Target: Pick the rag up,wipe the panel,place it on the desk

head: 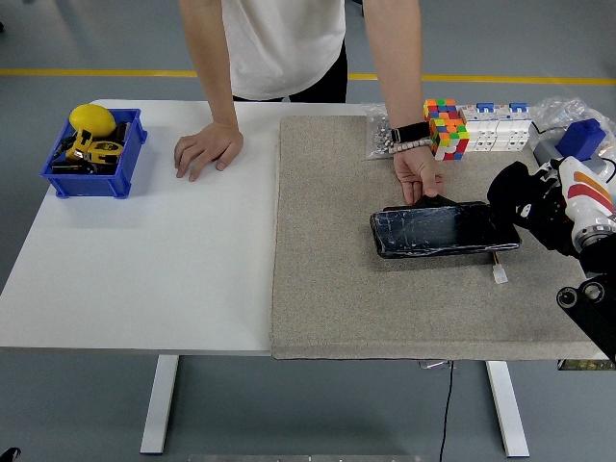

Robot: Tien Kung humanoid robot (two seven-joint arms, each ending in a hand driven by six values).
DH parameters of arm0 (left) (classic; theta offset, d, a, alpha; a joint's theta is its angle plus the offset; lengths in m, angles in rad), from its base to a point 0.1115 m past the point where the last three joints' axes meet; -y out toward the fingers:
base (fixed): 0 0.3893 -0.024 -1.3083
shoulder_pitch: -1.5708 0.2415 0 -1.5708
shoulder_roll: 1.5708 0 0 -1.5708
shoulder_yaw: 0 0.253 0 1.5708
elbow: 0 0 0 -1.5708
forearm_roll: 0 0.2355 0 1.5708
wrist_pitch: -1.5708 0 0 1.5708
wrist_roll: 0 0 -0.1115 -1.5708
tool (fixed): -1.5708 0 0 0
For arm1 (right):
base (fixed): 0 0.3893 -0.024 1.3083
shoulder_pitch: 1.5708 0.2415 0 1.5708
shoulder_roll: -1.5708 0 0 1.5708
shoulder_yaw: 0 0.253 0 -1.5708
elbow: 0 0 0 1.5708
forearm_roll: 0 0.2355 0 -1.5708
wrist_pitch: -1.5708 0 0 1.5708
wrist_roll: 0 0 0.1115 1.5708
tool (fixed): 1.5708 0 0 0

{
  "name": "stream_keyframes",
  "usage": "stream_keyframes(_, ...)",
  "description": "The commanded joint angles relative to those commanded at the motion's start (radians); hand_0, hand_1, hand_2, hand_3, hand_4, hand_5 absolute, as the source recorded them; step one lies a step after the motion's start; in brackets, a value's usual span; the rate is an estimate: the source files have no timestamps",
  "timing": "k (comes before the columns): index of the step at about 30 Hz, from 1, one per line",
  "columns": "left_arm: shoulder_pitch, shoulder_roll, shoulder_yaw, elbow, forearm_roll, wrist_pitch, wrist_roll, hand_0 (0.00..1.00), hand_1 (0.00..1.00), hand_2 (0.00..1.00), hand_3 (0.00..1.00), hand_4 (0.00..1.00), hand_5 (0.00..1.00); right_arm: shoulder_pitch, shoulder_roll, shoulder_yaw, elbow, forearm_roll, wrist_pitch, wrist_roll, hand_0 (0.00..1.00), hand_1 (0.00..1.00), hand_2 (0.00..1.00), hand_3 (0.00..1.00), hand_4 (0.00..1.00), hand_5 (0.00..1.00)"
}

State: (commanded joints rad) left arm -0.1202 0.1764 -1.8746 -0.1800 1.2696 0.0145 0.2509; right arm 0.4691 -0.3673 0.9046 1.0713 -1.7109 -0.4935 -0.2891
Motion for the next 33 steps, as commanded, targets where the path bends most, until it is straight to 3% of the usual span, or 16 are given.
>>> stream_keyframes(13, 0.001, 0.001, 0.002, 0.000, -0.001, 0.000, 0.000, 0.687, 0.727, 0.731, 0.604, 0.670, 0.619, 0.013, 0.046, -0.021, 0.000, 0.003, -0.001, -0.001, 0.160, 0.269, 0.320, 0.375, 0.888, 0.002)
stream_keyframes(33, 0.000, 0.002, 0.009, 0.000, -0.008, 0.001, 0.002, 0.686, 0.727, 0.732, 0.603, 0.669, 0.619, 0.047, 0.115, -0.138, 0.059, 0.017, 0.000, -0.013, 0.160, 0.269, 0.320, 0.374, 0.888, 0.002)
